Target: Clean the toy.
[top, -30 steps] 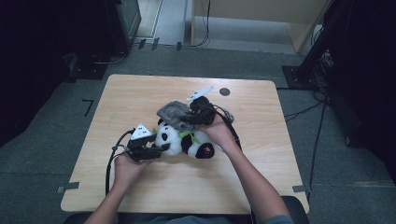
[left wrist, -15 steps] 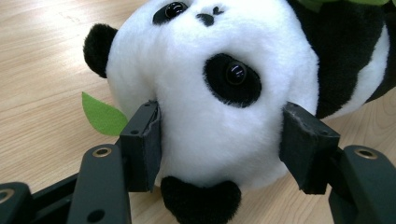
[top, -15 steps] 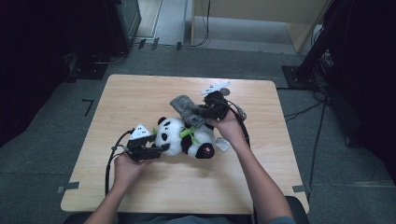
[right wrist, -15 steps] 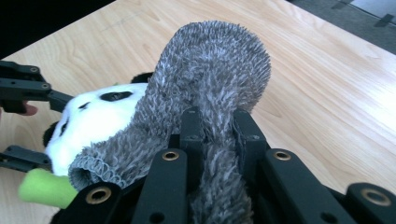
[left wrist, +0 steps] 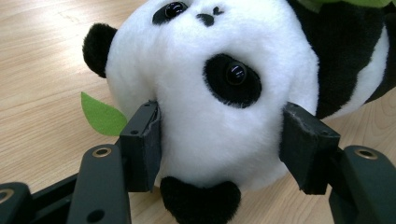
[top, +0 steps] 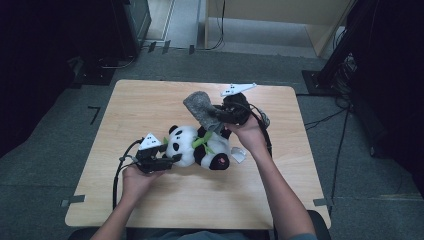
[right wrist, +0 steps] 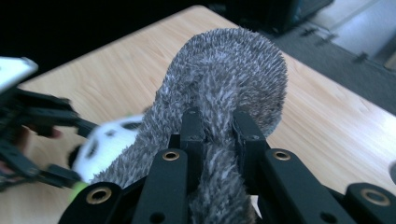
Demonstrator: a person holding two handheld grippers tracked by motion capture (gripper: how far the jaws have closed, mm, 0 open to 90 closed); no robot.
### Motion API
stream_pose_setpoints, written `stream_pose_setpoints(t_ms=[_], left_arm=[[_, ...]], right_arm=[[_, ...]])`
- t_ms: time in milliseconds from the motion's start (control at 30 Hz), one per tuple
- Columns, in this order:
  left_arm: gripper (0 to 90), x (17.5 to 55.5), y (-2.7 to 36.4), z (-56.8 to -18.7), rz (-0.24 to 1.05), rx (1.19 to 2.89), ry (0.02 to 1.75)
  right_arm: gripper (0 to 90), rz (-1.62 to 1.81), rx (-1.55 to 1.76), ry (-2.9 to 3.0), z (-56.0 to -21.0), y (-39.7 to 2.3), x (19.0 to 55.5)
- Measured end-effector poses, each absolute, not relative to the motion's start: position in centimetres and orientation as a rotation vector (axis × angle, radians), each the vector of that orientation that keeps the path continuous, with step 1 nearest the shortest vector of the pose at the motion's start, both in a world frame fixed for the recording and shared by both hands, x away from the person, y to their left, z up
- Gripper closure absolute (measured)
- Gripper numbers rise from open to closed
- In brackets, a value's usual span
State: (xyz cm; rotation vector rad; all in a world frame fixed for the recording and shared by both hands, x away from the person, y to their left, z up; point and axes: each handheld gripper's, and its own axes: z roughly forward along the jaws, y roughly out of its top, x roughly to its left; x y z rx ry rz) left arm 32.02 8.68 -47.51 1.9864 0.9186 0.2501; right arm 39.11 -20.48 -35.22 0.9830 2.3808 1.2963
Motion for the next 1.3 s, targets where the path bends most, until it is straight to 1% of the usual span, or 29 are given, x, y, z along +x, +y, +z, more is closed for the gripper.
stream_pose_setpoints(t_ms=[167,267,333,500,600,767,900,1300], left_arm=[[36.8,32.0,8.7,-47.5,0.255,1.987,0.919],[36.7,32.0,8.6,-47.5,0.254,1.985,0.919],[36.6,32.0,8.6,-47.5,0.254,1.983,0.920],[36.1,32.0,8.7,-47.5,0.254,1.980,0.917],[36.0,32.0,8.7,-47.5,0.256,1.981,0.915],[35.8,31.9,8.7,-47.5,0.255,1.980,0.915],[35.2,32.0,8.8,-47.6,0.249,1.982,0.912],[35.2,32.1,8.8,-47.6,0.246,1.975,0.912]], right_arm=[[78.1,1.320,0.920,2.401,-34.7,-19.1,38.3],[78.0,1.309,0.860,2.446,-35.1,-17.2,37.8],[78.0,1.300,0.847,2.460,-35.4,-16.8,37.8],[77.9,1.281,0.808,2.537,-36.9,-14.6,37.5],[77.9,1.269,0.794,2.556,-37.4,-13.9,37.3],[77.5,1.221,0.784,2.638,-39.3,-12.6,37.3],[77.1,1.230,0.792,2.656,-40.2,-12.5,37.5],[76.5,1.218,0.856,2.625,-40.4,-14.2,38.6]])
